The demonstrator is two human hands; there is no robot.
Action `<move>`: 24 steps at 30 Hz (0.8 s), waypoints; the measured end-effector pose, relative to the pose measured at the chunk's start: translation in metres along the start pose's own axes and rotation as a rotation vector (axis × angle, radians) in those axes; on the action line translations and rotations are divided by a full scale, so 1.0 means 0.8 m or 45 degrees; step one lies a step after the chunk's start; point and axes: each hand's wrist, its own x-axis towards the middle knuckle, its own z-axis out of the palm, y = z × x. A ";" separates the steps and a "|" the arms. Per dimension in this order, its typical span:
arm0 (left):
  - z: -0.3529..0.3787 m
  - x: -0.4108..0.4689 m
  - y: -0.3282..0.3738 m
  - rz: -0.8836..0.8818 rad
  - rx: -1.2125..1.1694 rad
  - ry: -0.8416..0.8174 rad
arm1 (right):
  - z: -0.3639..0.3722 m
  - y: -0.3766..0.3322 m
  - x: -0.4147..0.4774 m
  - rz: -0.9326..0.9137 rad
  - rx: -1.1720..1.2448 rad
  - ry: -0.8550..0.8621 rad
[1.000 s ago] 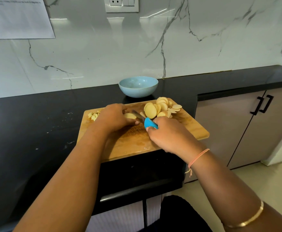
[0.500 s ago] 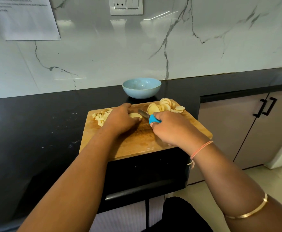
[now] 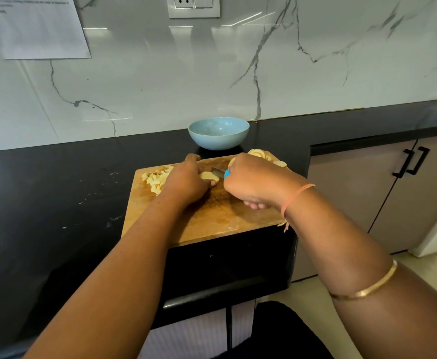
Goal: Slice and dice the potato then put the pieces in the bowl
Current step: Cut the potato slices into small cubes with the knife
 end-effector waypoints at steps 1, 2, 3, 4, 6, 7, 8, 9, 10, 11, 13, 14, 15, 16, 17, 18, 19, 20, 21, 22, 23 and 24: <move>0.000 0.000 0.000 -0.002 0.004 0.003 | 0.001 0.004 -0.005 -0.014 0.019 -0.011; 0.000 0.001 0.000 -0.004 0.003 0.001 | 0.003 0.009 -0.010 -0.031 0.026 -0.013; 0.000 0.001 0.000 -0.003 -0.002 -0.004 | 0.006 0.014 -0.016 -0.044 0.016 -0.014; 0.000 0.002 0.000 -0.002 -0.006 -0.007 | 0.010 0.020 -0.023 -0.052 0.009 -0.011; 0.001 0.003 -0.001 -0.006 -0.003 -0.007 | 0.014 0.030 -0.036 -0.077 0.004 0.008; 0.001 0.003 -0.002 -0.007 0.003 -0.005 | 0.014 0.033 -0.041 -0.089 -0.007 0.023; 0.001 0.002 -0.002 -0.008 0.004 -0.003 | 0.013 0.036 -0.044 -0.097 -0.013 0.039; 0.001 0.002 -0.003 -0.007 0.002 -0.001 | 0.012 0.037 -0.046 -0.100 -0.013 0.054; 0.000 0.001 -0.003 -0.004 -0.001 -0.003 | 0.011 0.038 -0.045 -0.100 -0.004 0.067; 0.000 0.001 -0.004 -0.001 -0.003 -0.009 | 0.009 0.037 -0.044 -0.099 0.009 0.076; -0.001 0.001 -0.005 -0.008 -0.012 -0.023 | 0.007 0.034 -0.039 -0.104 0.020 0.098; -0.001 0.002 -0.005 -0.021 -0.021 -0.028 | 0.007 0.031 -0.035 -0.106 0.021 0.112; -0.001 0.002 -0.005 -0.034 -0.029 -0.030 | 0.007 0.029 -0.030 -0.106 0.027 0.130; 0.000 0.002 -0.005 -0.043 -0.033 -0.027 | 0.007 0.026 -0.024 -0.104 0.035 0.146; 0.000 0.003 -0.005 -0.047 -0.034 -0.020 | 0.007 0.023 -0.019 -0.098 0.044 0.153; 0.000 0.003 -0.005 -0.049 -0.036 -0.013 | 0.008 0.020 -0.013 -0.089 0.055 0.149; 0.000 0.003 -0.005 -0.053 -0.044 -0.010 | 0.009 0.017 -0.008 -0.080 0.068 0.137; 0.000 0.003 -0.005 -0.060 -0.059 -0.010 | 0.011 0.013 -0.002 -0.073 0.076 0.121; 0.000 0.003 -0.005 -0.069 -0.076 -0.013 | 0.012 0.010 0.002 -0.066 0.075 0.107; -0.001 0.003 -0.005 -0.077 -0.093 -0.016 | 0.014 0.007 0.007 -0.054 0.068 0.090; -0.001 0.002 -0.005 -0.083 -0.109 -0.016 | 0.016 0.003 0.011 -0.037 0.065 0.075; -0.002 0.002 -0.005 -0.084 -0.121 -0.013 | 0.017 -0.001 0.014 -0.019 0.060 0.066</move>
